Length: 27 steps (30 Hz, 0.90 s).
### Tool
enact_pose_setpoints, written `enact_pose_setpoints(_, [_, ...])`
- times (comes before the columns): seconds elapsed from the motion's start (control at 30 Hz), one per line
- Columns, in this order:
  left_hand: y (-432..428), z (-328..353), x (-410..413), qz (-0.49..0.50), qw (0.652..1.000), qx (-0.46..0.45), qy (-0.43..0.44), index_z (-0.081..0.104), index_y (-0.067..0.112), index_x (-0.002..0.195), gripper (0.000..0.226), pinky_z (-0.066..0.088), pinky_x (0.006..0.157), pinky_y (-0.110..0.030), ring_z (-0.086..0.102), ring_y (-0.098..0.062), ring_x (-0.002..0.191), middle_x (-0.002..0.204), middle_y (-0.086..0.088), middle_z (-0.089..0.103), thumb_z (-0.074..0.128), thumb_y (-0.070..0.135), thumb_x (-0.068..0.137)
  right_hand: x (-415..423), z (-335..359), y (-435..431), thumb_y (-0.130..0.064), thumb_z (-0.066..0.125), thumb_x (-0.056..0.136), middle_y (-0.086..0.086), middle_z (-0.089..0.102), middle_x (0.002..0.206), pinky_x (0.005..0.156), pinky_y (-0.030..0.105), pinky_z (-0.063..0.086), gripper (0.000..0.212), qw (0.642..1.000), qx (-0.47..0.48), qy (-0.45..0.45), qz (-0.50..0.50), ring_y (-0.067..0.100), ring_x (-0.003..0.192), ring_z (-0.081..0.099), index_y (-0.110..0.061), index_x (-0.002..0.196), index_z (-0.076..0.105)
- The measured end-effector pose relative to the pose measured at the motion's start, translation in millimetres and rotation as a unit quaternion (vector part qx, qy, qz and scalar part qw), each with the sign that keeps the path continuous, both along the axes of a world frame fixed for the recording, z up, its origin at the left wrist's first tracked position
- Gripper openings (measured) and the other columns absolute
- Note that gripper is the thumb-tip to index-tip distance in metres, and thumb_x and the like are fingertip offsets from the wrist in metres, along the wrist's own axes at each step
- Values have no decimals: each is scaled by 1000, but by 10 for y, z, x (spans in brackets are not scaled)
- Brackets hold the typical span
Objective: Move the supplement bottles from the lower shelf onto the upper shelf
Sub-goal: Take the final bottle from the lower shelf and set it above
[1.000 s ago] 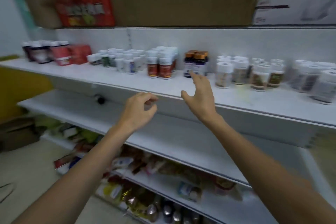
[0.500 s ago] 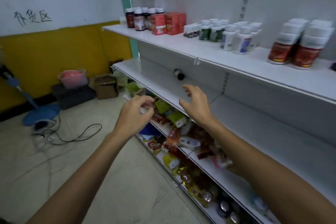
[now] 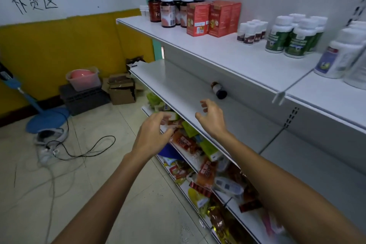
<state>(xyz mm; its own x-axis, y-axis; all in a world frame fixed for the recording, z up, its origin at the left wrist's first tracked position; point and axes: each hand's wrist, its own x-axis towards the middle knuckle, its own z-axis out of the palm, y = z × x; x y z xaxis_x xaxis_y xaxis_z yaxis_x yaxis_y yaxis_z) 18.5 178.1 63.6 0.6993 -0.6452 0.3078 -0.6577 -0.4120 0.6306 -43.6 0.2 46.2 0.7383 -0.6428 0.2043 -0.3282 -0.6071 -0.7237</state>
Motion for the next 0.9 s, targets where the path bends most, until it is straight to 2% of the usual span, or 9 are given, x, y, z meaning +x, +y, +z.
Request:
enact_pose_setpoints(0.1, [-174,-144,354,-11,1000,2,15,58,14,116,30,40,82,-22,52,-9,95,107,2,57,58,12,86,264,-102,-215,-16,59,87,11,55,126,94,38,44,45,1000,4,10,-16,25,114,53,-8,131,49])
enact_pose_setpoints(0.23, [-469,-404,865,-16,998,-7,57,59,14,116,30,47,88,-31,53,-12,99,111,0,58,59,12,86,563,-347,-594,-15,59,88,12,53,127,90,33,43,45,997,21,27,-68,25,114,52,-7,131,48])
enact_pose_setpoints(0.4, [-908,-652,1616,-72,995,1,65,58,12,117,31,41,83,-23,53,-10,98,113,-2,58,59,10,86,1122,-667,-1018,-18,58,88,10,50,133,90,27,39,47,986,61,19,-153,24,121,47,-9,132,47])
enact_pose_setpoints(0.5, [-1165,-761,2081,-127,990,16,63,57,13,119,32,44,88,-27,53,-12,102,115,-1,57,58,11,87,1417,-805,-1314,-18,61,86,15,51,128,92,33,39,45,973,13,12,-230,29,118,47,-4,126,50])
enact_pose_setpoints(0.6, [-1381,-874,2457,-157,986,14,47,57,12,118,30,46,85,-28,53,-11,100,114,0,57,59,11,87,1591,-959,-1597,-17,65,81,17,49,125,91,39,39,46,949,-31,18,-312,33,114,45,-3,122,50])
enact_pose_setpoints(0.77, [-1744,-1107,2816,-191,981,13,35,59,10,118,31,38,83,-21,51,-9,97,113,-1,59,59,9,87,1753,-1214,-2095,-30,67,82,13,40,138,97,41,35,72,941,-23,130,-311,33,127,32,-16,143,31])
enact_pose_setpoints(0.83, [-1874,-1182,2858,-210,977,17,44,59,9,119,32,37,82,-18,51,-9,96,114,-1,59,59,8,87,1771,-1267,-2158,-34,63,85,13,44,136,96,41,35,72,928,-32,188,-320,35,126,32,-18,145,27])
enact_pose_setpoints(0.9, [-1974,-1216,2842,-240,968,37,59,58,9,120,33,37,82,-17,52,-9,96,115,-3,60,59,8,87,1738,-1236,-2097,-37,60,85,16,46,134,97,41,37,69,920,-1,222,-323,36,125,36,-16,143,30])
